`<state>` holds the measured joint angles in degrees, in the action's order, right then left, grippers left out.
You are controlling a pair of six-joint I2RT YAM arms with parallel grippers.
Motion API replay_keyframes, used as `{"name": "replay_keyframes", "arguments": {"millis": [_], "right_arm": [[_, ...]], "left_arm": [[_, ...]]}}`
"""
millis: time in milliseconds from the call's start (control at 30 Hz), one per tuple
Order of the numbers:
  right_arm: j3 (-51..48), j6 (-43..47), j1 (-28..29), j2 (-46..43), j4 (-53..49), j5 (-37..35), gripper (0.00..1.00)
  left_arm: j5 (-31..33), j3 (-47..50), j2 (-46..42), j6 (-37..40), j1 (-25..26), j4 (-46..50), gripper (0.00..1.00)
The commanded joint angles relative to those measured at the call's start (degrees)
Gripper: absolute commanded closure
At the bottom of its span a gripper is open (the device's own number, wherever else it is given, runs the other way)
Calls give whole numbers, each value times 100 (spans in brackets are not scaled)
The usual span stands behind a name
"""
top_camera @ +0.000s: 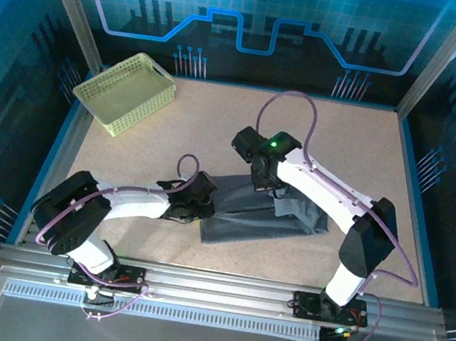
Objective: Fold the inside-out t-shirt
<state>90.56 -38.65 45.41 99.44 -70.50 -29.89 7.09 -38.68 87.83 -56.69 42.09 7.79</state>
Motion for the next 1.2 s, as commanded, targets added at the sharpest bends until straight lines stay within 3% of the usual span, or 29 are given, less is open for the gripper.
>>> {"name": "replay_keyframes", "arguments": {"millis": [0,467,967,1167], "right_arm": [[181,-351,143,54,122,487,100],[736,-493,499,528,349,1137,100],[348,-745,601,618,1054,1909,100],[357,-766,600,783,1134,1907,98]], "left_arm": [[-195,211,209,-86,-14,-254,71],[-243,404,253,-167,-7,-515,72],[-296,748,46,-337,-7,-984,72],[-178,941,-266,-388,-2,-1057,65]]}}
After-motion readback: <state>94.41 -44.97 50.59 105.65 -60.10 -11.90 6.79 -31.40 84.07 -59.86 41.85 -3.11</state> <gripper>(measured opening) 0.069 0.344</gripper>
